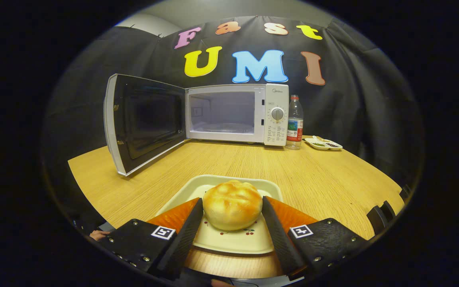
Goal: Open the microwave, put the food inside, and close the microwave door.
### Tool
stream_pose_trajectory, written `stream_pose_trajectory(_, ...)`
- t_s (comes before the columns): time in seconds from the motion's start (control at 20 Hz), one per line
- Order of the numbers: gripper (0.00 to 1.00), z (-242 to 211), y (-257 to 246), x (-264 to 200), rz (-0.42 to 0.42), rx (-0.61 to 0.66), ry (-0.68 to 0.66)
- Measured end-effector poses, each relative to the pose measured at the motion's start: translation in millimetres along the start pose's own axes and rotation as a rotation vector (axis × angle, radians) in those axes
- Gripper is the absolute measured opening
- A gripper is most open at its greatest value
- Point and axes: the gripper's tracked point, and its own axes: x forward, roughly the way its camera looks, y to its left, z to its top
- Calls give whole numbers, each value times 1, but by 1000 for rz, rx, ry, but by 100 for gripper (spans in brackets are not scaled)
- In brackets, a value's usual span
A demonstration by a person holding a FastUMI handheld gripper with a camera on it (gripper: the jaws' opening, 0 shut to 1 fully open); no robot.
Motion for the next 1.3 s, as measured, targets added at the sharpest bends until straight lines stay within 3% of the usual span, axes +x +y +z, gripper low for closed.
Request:
stream_pose_trajectory(0.05,81,0,0,2,5,-1,4)
stream_pose_trajectory(0.25,64,8,-1,1,34,50,16)
stream_pose_trajectory(0.75,63,100,9,14,85,-17,-107)
stream_pose_trajectory(1.05,63,155,31,62,123,-107,-159)
stream_pose_trajectory(1.3,63,189,43,116,164,-104,-141)
